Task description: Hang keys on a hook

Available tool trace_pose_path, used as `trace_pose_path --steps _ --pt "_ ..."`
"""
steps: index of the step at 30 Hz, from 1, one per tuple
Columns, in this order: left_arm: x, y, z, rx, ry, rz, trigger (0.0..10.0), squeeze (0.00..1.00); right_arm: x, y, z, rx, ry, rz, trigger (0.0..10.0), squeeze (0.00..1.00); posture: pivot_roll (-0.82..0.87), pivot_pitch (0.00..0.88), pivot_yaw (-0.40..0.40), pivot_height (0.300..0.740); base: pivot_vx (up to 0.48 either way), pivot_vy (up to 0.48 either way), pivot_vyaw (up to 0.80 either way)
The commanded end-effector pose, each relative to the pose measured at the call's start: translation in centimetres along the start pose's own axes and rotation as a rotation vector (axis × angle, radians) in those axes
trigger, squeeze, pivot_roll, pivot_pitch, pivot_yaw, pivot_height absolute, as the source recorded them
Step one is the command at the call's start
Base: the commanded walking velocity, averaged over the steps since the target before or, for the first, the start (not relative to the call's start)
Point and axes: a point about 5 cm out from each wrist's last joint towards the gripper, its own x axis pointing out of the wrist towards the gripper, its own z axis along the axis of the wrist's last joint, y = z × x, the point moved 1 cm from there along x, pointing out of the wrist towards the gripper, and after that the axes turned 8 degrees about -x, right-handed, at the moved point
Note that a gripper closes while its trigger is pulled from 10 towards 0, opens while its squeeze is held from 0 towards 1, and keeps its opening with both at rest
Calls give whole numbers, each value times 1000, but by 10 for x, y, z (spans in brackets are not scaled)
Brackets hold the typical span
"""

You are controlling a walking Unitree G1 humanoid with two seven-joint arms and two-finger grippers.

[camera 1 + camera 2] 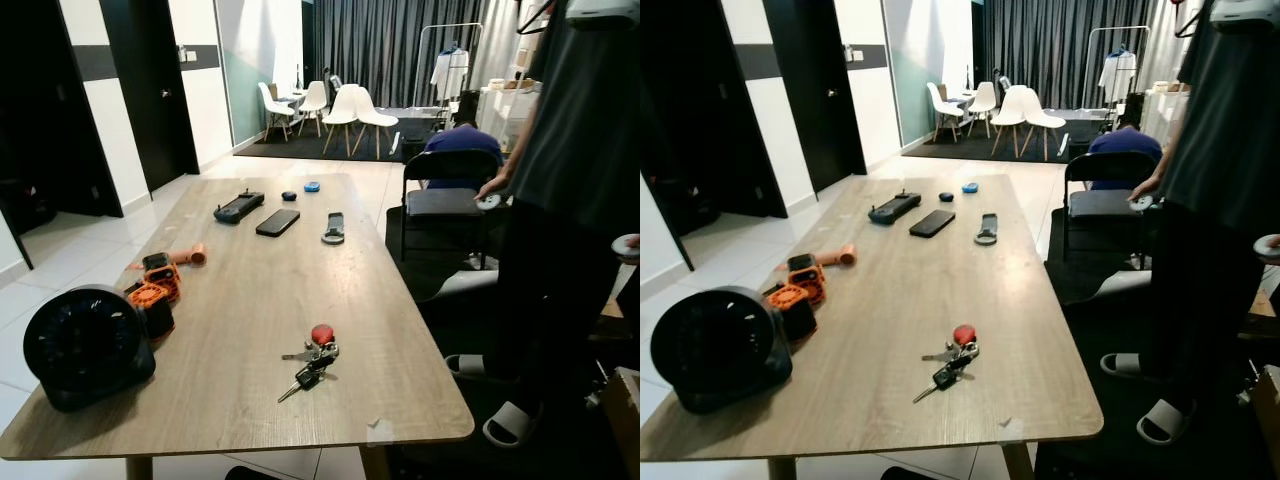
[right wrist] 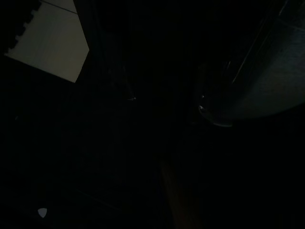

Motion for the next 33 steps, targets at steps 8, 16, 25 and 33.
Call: trace_pose_path --steps 8,16,25,33 --pt "15 -8 26 -37 -57 0 10000 0 4 -6 24 85 -108 -49 10000 0 43 42 29 740 0 0 0" --pt "19 -21 31 -79 -95 -19 10000 0 6 -1 35 203 -141 -18 10000 0 44 41 30 740 0 0 0" --pt "18 -23 32 -50 -118 -24 10000 0 7 4 64 250 -287 11 10000 0 43 40 32 740 0 0 0" --pt "16 -26 25 -29 -105 -34 10000 0 7 8 51 196 -209 18 10000 0 43 36 30 740 0 0 0"
